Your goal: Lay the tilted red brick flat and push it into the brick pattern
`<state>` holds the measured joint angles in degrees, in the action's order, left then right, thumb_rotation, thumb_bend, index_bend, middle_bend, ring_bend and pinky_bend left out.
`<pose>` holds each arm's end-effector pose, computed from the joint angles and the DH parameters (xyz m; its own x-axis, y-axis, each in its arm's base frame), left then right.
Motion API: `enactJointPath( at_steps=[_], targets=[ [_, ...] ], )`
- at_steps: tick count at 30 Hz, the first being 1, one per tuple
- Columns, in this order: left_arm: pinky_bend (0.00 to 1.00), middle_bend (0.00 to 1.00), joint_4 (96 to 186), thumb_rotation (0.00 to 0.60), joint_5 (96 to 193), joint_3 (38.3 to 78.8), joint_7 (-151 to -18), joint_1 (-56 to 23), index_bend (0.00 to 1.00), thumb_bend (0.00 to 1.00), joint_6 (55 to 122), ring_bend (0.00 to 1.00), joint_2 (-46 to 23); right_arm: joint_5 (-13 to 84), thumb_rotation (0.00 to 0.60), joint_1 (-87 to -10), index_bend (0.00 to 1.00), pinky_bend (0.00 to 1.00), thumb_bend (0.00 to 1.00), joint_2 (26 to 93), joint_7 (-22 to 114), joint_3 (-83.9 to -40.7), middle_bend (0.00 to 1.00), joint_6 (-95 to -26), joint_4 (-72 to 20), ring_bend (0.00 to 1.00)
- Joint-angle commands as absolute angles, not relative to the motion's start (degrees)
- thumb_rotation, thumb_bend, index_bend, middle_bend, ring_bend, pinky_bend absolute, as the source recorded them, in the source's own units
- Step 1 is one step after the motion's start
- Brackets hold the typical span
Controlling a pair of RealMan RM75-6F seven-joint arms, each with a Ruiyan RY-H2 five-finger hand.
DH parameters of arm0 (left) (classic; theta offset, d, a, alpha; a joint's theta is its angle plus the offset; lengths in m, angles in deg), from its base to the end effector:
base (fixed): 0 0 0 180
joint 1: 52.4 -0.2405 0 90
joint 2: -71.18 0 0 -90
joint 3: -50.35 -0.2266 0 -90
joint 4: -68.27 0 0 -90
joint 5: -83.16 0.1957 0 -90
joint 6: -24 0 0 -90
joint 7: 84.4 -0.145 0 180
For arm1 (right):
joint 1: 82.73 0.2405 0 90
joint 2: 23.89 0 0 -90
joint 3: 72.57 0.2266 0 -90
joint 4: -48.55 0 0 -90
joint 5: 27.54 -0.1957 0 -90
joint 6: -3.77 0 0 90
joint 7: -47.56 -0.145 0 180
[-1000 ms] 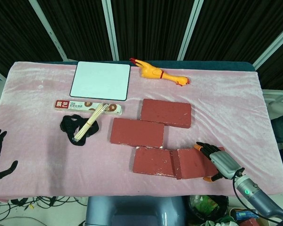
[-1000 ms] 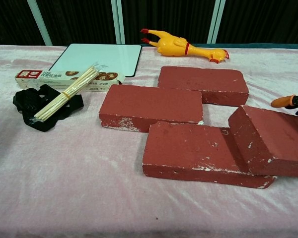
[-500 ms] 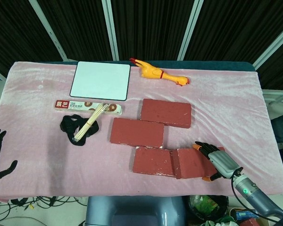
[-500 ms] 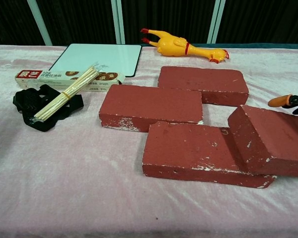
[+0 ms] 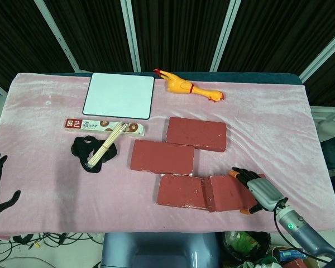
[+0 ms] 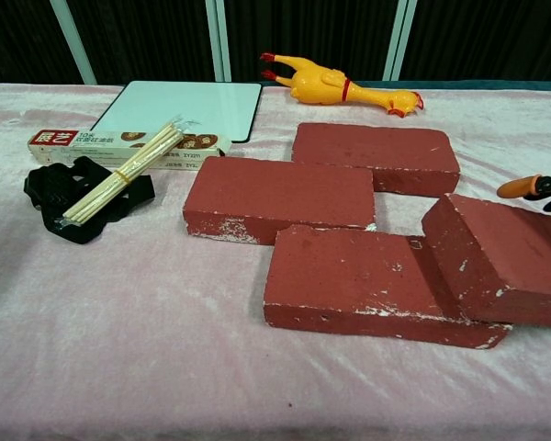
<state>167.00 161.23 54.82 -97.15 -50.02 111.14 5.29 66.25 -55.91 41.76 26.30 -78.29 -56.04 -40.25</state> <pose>-0.2780 0.1689 0.1560 0.4588 -0.0036 0.8885 0.8774 0.1596 -0.4524 -0.2410 -0.2313 0.0779 0.2814 -0.4966 0.8211 -0.9413 -0.3090 0.1358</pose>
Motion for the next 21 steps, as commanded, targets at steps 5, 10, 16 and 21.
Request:
enactJointPath(
  at_steps=[5,10,16,21],
  targets=[
    [0.0,0.02,167.19,0.6,160.85,54.94,-97.25,-50.08,0.08,0.25,111.15,0.0,5.27,65.86,0.6,-55.71,0.06,0.09,0.01,42.61,26.58,-77.88,0.14,-55.83,-39.83,0.1],
    [0.0,0.02,167.23,0.6,160.69,54.97,-97.39,-50.07,0.08,0.25,111.11,0.0,5.23,65.58,0.6,-55.59,0.13,0.1,0.06,42.96,25.8,-77.53,0.24,-55.94,-39.67,0.16],
    [0.0,0.02,167.32,0.6,160.55,55.01,-97.39,-50.1,0.08,0.25,111.12,0.0,5.24,65.09,0.6,-55.87,0.29,0.13,0.13,43.11,25.67,-77.01,0.31,-56.8,-39.67,0.24],
    [0.0,0.02,167.38,0.6,160.45,55.03,-97.39,-50.16,0.08,0.25,111.18,0.0,5.23,64.06,0.6,-55.99,0.36,0.13,0.16,42.44,26.72,-76.42,0.32,-56.95,-40.44,0.24]
  ],
)
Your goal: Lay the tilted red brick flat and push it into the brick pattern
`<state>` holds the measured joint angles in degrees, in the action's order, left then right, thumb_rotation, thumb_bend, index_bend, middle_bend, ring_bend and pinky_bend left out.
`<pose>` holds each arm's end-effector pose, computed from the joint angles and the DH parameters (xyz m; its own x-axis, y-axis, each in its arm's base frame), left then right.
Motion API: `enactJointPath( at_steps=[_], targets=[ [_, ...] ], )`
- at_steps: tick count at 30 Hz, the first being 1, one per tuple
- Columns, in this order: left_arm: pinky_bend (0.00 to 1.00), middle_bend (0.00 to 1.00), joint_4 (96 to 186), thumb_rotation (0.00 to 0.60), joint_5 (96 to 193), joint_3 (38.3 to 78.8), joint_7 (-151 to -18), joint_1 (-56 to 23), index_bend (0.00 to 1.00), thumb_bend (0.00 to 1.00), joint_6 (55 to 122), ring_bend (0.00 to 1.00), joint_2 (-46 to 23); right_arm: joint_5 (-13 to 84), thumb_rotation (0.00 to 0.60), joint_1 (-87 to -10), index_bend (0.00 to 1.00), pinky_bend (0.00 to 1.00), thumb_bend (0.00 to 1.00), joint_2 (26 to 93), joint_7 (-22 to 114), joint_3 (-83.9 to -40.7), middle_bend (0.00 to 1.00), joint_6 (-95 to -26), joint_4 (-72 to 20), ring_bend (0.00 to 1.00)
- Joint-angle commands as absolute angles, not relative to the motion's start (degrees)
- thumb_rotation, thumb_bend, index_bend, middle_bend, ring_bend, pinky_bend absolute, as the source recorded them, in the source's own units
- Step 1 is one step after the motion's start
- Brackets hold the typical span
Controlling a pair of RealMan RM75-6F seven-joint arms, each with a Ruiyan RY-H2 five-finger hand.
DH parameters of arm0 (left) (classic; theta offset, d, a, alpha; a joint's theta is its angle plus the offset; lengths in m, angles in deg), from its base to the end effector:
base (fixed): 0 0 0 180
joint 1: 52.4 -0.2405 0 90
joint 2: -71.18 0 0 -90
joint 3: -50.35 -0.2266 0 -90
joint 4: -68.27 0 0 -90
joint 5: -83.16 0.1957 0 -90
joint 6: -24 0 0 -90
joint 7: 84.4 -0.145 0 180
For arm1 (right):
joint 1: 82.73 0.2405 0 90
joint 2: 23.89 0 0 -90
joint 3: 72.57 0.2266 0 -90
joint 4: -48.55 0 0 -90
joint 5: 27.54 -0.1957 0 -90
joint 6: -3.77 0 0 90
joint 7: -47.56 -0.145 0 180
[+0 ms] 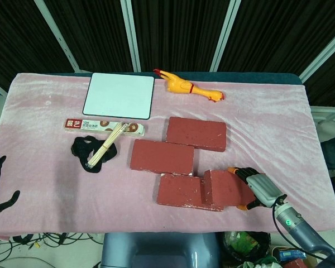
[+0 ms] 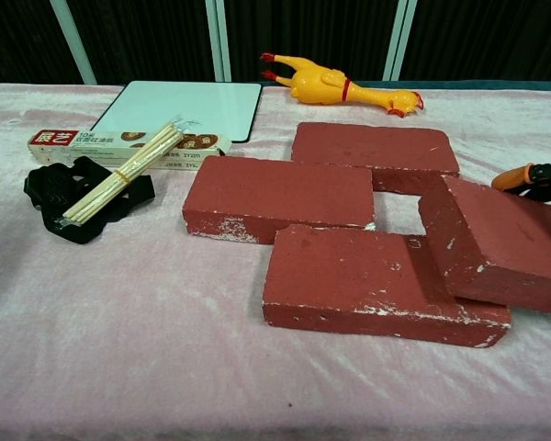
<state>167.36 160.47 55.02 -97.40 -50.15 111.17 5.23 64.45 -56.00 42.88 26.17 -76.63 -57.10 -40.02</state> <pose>-0.2787 0.1686 0.1562 0.4551 -0.0028 0.8904 0.8771 0.1740 -0.4478 -0.2362 -0.2392 0.0784 0.2428 -0.4630 0.8525 -0.9497 -0.2928 0.1114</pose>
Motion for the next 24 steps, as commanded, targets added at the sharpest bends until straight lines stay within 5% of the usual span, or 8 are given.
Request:
enactJointPath(
  at_steps=[1,13,24],
  targets=[
    [0.0,0.02,167.4,0.6,160.44,55.03,-97.38,-50.16,0.08,0.25,111.18,0.0,5.23,63.8,0.6,-55.92,0.36,0.13,0.16,42.07,27.14,-76.31,0.32,-56.77,-40.78,0.24],
    [0.0,0.02,167.34,0.6,160.72,55.03,-97.4,-50.19,0.08,0.25,111.4,0.0,5.21,47.73,0.6,-52.09,0.38,0.14,0.16,31.74,45.71,-71.94,0.34,-47.79,-52.41,0.25],
    [0.0,0.02,167.11,0.6,160.95,55.22,-96.98,-50.22,0.08,0.25,111.74,0.0,5.17,16.17,0.6,-42.91,0.39,0.14,0.16,32.78,75.48,-69.72,0.35,-48.58,-62.01,0.27]
  ],
)
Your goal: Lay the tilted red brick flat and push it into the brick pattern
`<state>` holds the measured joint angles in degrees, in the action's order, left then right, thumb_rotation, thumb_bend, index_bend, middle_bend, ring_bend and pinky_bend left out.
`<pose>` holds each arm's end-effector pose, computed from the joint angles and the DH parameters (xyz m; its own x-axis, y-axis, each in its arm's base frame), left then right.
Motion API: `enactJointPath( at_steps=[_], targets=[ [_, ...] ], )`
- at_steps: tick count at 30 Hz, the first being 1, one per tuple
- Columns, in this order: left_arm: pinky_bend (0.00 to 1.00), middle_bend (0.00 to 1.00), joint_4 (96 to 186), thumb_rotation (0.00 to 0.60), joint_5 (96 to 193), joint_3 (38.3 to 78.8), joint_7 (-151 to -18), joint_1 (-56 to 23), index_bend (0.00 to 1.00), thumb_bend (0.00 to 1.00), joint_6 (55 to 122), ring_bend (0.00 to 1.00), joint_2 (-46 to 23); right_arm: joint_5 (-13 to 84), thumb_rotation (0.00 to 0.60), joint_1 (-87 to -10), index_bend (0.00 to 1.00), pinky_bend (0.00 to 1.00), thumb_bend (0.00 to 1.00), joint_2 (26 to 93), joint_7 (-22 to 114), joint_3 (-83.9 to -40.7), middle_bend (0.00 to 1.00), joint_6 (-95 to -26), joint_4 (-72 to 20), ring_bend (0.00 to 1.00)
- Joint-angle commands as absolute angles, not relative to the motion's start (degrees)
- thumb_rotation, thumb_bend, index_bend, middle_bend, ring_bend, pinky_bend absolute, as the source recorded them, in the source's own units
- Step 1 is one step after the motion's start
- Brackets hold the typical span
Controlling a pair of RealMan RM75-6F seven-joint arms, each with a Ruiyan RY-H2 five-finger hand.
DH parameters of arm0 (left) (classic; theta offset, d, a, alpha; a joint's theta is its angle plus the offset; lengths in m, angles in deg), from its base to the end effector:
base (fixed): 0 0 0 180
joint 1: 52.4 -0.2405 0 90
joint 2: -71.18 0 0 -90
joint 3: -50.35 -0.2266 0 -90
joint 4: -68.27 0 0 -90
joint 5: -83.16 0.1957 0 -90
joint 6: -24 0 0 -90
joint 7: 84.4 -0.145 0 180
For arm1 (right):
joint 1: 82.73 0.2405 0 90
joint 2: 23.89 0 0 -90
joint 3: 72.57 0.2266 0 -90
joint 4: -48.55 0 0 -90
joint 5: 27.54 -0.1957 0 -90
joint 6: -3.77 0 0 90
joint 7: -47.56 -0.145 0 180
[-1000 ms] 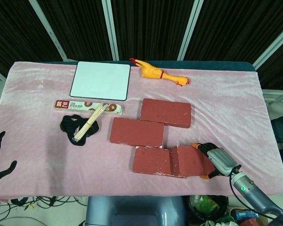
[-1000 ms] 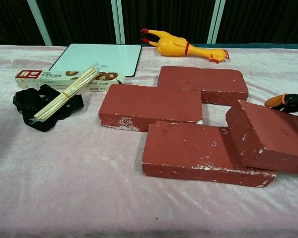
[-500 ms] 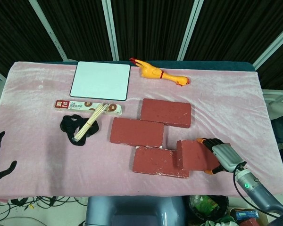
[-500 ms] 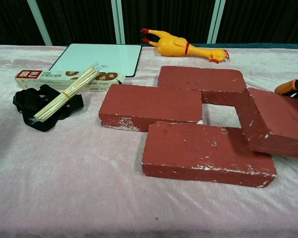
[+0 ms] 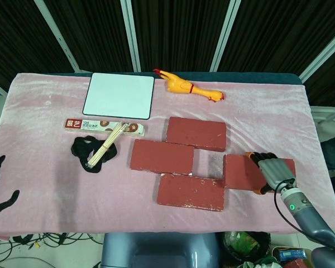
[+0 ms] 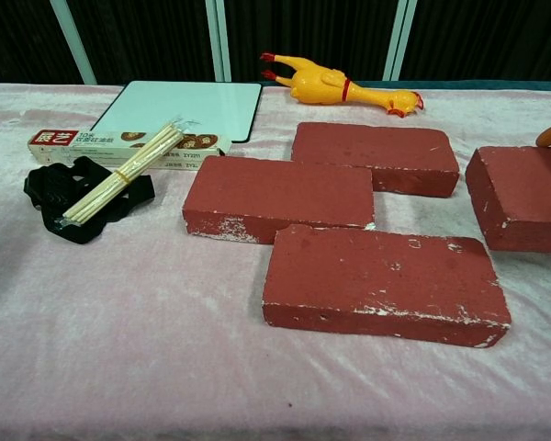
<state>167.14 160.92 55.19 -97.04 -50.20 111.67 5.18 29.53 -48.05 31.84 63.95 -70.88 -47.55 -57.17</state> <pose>-0.2778 0.1691 0.1577 0.4540 -0.0165 0.8909 0.8793 0.1696 -0.4450 -0.2166 -0.2758 0.1186 0.4971 -0.4292 0.7541 -0.8619 -0.1435 0.4864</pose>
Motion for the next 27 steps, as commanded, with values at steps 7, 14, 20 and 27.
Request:
enactJointPath(
  at_steps=[7,14,20,27],
  targets=[
    [0.0,0.02,166.9,0.6,161.16,55.37,-96.52,-50.22,0.08,0.25,111.98,0.0,5.09,3.17,0.6,-38.16,0.39,0.14,0.16,37.93,85.01,-69.0,0.36,-54.78,-62.4,0.28],
    [0.0,0.02,166.86,0.6,161.0,55.46,-96.47,-50.24,0.08,0.25,111.98,0.0,5.13,-5.79,0.6,-35.29,0.39,0.14,0.16,39.75,86.61,-66.74,0.36,-56.45,-62.54,0.28],
    [0.0,0.02,166.89,0.6,160.85,55.49,-96.57,-50.25,0.08,0.25,111.95,0.0,5.14,-9.05,0.6,-33.9,0.39,0.14,0.16,40.79,87.69,-66.4,0.36,-57.31,-62.1,0.28],
    [0.0,0.02,166.94,0.6,160.63,55.57,-96.6,-50.27,0.08,0.25,111.94,0.0,5.18,-10.22,0.6,-33.22,0.4,0.14,0.17,40.75,87.38,-66.11,0.37,-56.78,-62.37,0.28]
  ],
)
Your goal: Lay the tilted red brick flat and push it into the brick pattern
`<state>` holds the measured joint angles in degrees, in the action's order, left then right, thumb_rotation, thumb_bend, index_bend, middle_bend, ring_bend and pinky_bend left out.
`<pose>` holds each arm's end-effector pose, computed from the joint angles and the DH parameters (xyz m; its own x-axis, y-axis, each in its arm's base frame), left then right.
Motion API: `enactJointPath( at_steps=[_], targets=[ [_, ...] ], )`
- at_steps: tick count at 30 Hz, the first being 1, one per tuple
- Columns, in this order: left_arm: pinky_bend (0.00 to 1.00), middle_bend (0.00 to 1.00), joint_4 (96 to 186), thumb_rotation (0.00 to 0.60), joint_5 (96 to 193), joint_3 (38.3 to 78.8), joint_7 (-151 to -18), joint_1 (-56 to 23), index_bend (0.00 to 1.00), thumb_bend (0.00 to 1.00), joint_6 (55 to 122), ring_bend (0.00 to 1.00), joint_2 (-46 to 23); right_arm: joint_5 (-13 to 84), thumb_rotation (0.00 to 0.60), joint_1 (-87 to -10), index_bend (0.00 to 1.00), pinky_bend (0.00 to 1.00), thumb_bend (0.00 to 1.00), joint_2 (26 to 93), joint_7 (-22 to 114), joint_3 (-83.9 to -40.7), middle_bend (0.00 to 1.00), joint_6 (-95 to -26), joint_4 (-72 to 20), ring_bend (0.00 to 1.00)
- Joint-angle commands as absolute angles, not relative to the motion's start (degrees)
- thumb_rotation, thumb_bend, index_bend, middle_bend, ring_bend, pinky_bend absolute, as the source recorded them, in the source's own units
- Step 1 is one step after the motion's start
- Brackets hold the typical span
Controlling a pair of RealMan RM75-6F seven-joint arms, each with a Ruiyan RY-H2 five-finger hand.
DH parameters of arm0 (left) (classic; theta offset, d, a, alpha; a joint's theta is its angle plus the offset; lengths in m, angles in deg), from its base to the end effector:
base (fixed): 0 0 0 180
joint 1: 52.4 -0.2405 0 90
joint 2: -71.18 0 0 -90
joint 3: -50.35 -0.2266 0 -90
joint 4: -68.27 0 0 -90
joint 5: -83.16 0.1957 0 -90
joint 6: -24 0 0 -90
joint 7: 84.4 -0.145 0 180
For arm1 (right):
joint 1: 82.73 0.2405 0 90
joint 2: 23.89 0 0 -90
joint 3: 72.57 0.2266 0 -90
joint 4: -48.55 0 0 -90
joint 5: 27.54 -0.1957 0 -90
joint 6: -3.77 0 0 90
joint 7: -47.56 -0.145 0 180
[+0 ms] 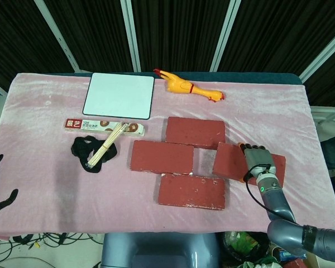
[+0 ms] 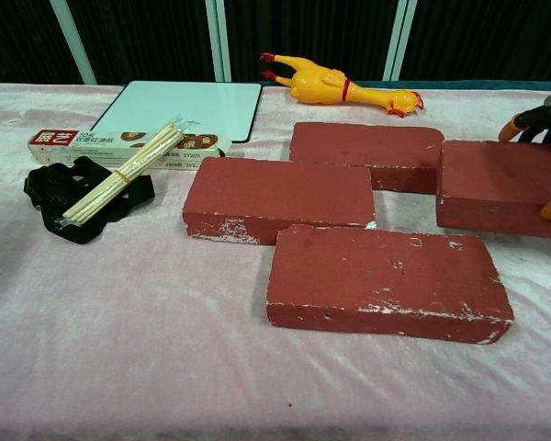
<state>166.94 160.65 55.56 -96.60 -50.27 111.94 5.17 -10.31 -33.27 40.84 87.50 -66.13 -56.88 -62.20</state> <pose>-0.2787 0.1698 0.1597 0.4503 -0.0274 0.8925 0.8809 0.1767 -0.4390 -0.1702 -0.3067 0.0863 0.4454 -0.4894 0.7498 -0.8450 0.0471 0.5327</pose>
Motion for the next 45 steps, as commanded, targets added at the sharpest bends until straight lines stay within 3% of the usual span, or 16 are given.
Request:
enactJointPath(
  at_steps=[1,21,45],
  targets=[
    [0.0,0.02,166.93,0.6,160.61,55.58,-96.64,-50.25,0.08,0.25,111.9,0.0,5.18,-9.97,0.6,-33.21,0.4,0.14,0.17,40.67,87.12,-66.05,0.37,-56.78,-62.58,0.28],
    [0.0,0.02,166.97,0.6,160.2,55.67,-96.93,-50.25,0.08,0.25,111.78,0.0,5.2,-5.69,0.6,-32.26,0.4,0.14,0.17,42.72,84.72,-66.72,0.37,-53.79,-62.08,0.28],
    [0.0,0.02,166.99,0.6,159.91,55.7,-97.27,-50.19,0.08,0.25,111.62,0.0,5.24,-9.46,0.6,-28.83,0.41,0.14,0.17,45.36,85.88,-66.89,0.39,-55.04,-60.12,0.28]
  ],
)
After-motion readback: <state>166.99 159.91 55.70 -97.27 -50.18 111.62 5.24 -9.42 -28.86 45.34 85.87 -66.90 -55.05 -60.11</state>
